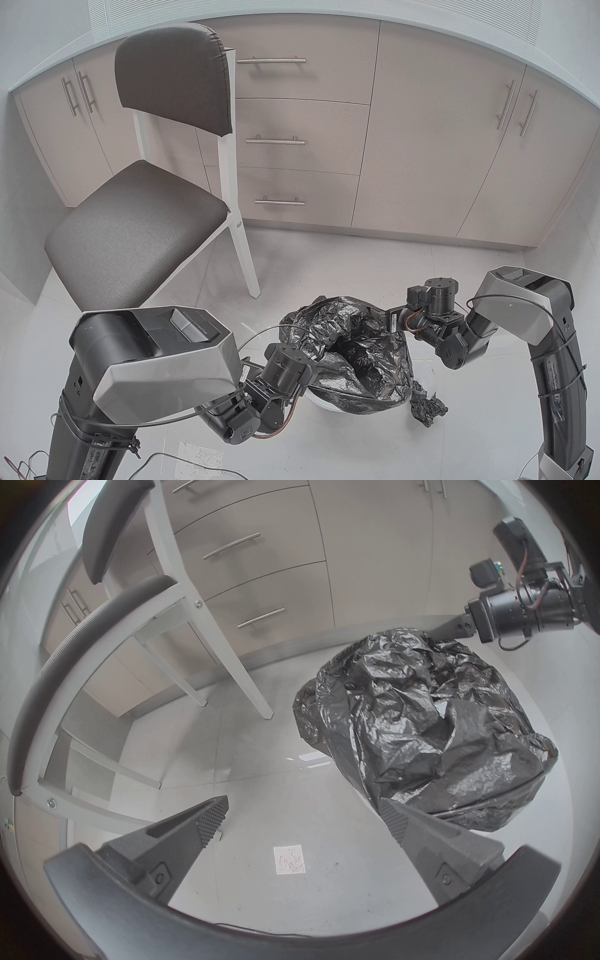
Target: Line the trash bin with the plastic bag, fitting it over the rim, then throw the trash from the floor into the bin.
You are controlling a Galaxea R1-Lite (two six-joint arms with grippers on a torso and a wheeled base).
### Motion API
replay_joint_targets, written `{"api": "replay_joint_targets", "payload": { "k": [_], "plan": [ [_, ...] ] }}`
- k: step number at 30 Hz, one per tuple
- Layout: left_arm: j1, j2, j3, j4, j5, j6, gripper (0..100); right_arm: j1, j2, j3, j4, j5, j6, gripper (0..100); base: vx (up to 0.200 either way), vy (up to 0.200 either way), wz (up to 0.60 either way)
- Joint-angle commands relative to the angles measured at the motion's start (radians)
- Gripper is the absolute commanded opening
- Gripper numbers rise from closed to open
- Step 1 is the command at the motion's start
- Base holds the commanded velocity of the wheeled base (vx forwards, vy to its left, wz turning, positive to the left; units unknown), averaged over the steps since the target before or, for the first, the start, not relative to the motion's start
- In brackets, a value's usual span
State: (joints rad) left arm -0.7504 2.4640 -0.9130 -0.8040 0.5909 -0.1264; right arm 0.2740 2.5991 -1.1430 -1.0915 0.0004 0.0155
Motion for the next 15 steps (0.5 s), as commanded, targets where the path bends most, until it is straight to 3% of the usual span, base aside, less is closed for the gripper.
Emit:
{"api": "replay_joint_targets", "payload": {
  "k": [1,15],
  "plan": [
    [-0.006,0.003,0.003,0.023,-0.003,0.001,100,0.001,0.001,-0.001,-0.001,0.001,0.000,100,0.000,0.000,0.00],
    [0.017,0.003,-0.040,0.082,-0.005,0.001,100,0.001,0.009,-0.006,-0.001,0.000,0.000,100,0.000,0.000,0.00]
  ]
}}
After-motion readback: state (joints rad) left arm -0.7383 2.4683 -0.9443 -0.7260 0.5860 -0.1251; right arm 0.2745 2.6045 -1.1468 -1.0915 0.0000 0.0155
